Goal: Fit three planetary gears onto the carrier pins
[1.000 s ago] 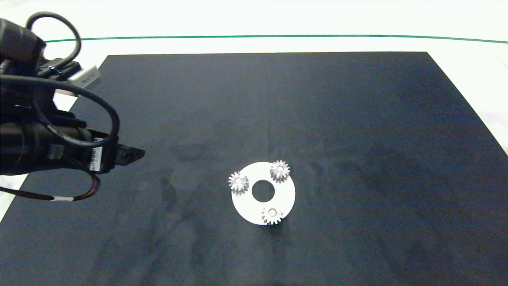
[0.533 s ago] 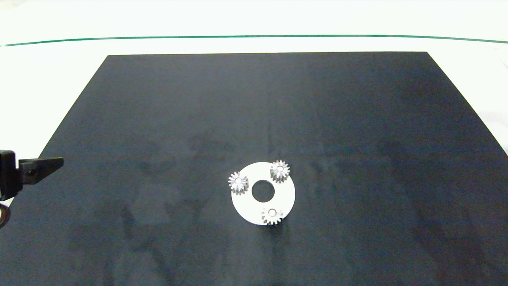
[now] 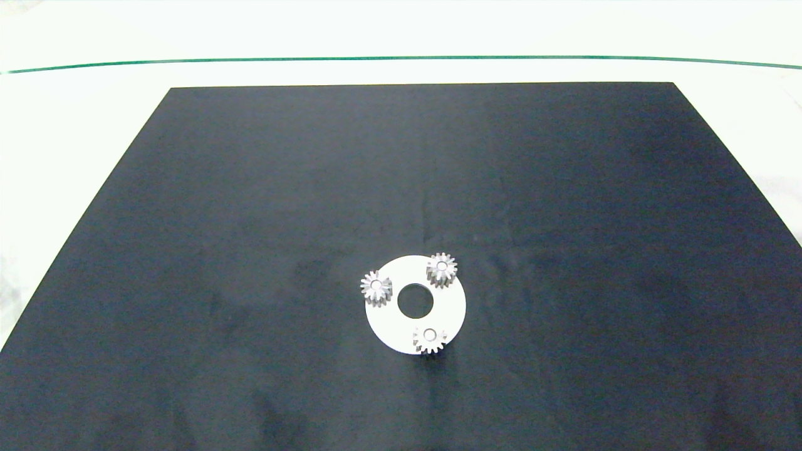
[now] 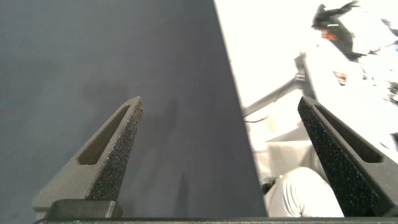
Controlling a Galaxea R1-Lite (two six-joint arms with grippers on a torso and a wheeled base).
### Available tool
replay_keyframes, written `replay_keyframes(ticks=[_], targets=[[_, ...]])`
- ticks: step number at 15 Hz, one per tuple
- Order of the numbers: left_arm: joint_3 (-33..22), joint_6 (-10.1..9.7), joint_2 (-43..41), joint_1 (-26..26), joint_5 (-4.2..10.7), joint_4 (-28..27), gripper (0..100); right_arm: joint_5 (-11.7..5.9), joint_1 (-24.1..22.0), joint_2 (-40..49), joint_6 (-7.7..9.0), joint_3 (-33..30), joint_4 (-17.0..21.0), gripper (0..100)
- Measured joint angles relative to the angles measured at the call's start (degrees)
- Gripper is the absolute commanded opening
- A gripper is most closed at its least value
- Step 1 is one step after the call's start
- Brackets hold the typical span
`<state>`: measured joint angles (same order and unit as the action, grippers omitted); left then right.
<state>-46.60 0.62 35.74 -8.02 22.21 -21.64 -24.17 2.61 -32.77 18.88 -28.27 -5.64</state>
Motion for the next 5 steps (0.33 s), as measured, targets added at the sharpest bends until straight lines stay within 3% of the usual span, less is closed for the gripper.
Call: replay_keyframes(ticks=[2,5], targets=[[1.6,3.56,-6.7,0.2,0.06,-0.1,100,-0.13,-2.7,5.2,-0.01,1.6,-0.2,100],[5.3,11.78,-16.7,0.3,0.13,-0.1,100,-0.30,-5.7,12.3,0.10,4.0,0.0,100]])
